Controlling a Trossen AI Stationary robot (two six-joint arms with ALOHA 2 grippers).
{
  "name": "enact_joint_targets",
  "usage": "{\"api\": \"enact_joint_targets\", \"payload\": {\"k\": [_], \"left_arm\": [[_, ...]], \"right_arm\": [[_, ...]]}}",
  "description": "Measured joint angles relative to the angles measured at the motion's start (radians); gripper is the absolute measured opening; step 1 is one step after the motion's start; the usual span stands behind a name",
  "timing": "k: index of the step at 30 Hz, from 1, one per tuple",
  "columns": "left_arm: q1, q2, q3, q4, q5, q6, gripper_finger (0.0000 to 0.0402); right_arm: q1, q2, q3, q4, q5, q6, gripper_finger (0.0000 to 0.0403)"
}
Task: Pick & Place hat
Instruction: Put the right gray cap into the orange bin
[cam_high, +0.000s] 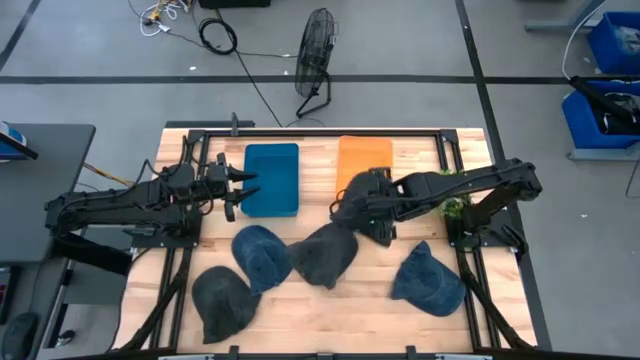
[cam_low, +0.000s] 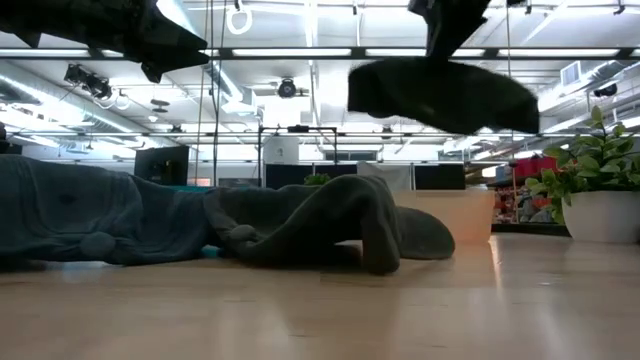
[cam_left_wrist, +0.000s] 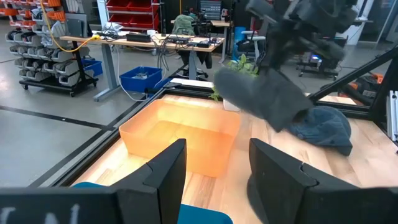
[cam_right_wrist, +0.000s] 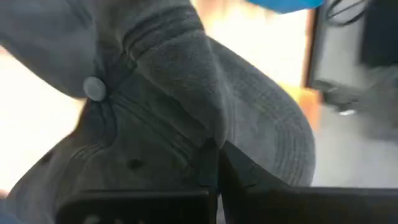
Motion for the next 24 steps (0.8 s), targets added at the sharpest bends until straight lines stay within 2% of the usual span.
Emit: {"api": "enact_joint_targets", "payload": {"k": [6, 13, 18, 21, 24], "left_arm": [[0.0, 0.0, 0.0, 0.0, 0.0, 0.0, 0.0179], [0.0, 0.0, 0.0, 0.0, 0.0, 0.0, 0.0179], [0.0, 0.0, 0.0, -0.001, 0.0, 0.0, 0.0179], [0.0, 0.0, 0.0, -0.001, 0.0, 0.0, 0.0179], [0.0, 0.0, 0.0, -0.003, 0.0, 0.0, 0.0179]], "right_arm": [[-0.133, 0.001, -0.011, -0.004, 0.154, -0.132, 0.0002], [-0.284, 0.001, -0.011, 0.115, 0.044, -0.497, 0.0002], [-0.382, 0.001, -0.022, 0.185, -0.017, -0.649, 0.0001], [-0.419, 0.002, -0.069, 0.233, -0.067, -0.727, 0.0001], [-0.444, 0.001, -0.15, 0.299, -0.065, -0.772, 0.0001]]}}
